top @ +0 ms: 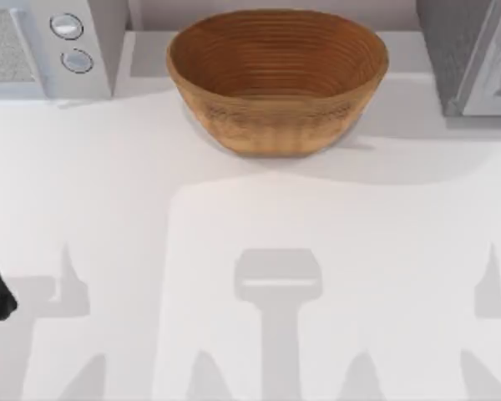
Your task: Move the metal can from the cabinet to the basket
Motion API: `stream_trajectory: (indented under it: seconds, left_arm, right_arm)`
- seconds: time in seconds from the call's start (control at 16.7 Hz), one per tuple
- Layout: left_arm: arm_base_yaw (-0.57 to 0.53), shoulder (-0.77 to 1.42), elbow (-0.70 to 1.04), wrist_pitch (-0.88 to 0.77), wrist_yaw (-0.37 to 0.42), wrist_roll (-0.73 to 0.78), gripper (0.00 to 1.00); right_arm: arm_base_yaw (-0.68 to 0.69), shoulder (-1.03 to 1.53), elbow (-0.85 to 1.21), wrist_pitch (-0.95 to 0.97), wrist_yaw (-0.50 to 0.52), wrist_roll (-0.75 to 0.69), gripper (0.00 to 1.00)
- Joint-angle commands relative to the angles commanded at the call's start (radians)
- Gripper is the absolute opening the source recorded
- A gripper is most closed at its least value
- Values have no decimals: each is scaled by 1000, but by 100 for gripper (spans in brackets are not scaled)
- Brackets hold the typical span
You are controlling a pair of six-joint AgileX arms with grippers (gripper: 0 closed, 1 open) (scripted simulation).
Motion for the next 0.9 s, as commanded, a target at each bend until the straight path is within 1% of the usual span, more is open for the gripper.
stream_trajectory:
  seconds: [0.24,0.42,0.6,0.9]
  left_arm:
    - [0,0,0,0,0,0,100]
    - [0,0,0,0,0,0,100]
    - [0,0,0,0,0,0,100]
    - [0,0,0,0,0,0,100]
  right_arm:
    - [5,24,32,-5,3,1,100]
    - [22,124,159,-30,17,4,100]
    - [46,288,369,-80,42,7,100]
    - [92,646,823,-200,95,11,100]
